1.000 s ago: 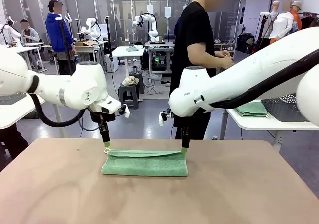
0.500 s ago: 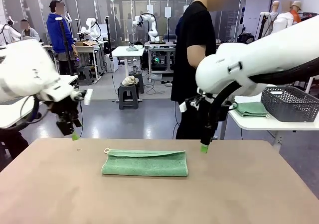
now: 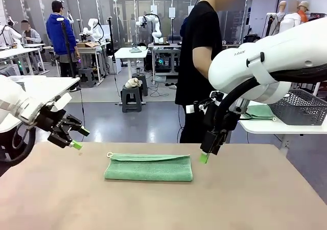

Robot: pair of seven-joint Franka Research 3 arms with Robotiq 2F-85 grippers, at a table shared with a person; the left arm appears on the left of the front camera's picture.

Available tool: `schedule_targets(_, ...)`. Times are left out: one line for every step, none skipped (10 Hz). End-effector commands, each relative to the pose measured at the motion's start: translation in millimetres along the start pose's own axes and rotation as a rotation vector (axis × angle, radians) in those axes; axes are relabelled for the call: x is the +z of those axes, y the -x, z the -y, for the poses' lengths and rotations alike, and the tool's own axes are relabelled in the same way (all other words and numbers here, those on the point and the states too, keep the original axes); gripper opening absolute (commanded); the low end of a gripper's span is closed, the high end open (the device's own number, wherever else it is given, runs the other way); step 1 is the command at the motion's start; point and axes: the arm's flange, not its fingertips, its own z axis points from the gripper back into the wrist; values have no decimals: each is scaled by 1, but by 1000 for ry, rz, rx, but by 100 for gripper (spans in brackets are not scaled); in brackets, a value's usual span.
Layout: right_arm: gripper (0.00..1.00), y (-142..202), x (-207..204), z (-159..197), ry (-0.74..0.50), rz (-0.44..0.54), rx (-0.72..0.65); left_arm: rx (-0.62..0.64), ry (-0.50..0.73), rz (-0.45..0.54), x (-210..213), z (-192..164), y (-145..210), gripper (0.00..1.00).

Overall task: Fold the towels and place them in the basket.
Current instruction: When a person lays out a Towel with hook on the table, fold it in half twice.

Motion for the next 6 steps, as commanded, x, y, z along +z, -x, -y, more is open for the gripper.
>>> schedule_targets(100,-1,3,6,13,-13,2,40,97,116,4,-21,15,85)
schedule_targets(100,-1,3,6,13,-13,2,62,112,149,3,-23,18,85)
schedule_targets(100,1,1,2,3,-1,-2,88,103,170,1,-24,20,85)
schedule_targets(100,-1,-4,-2,-36,-8,-37,103,88,167,-2,-21,17,85)
schedule_targets(100,-4,-8,-7,-60,2,-111,123,71,162,-2,-17,17,85)
schedule_targets(100,-8,-12,-13,-80,23,-187,136,51,153,-5,-11,13,85)
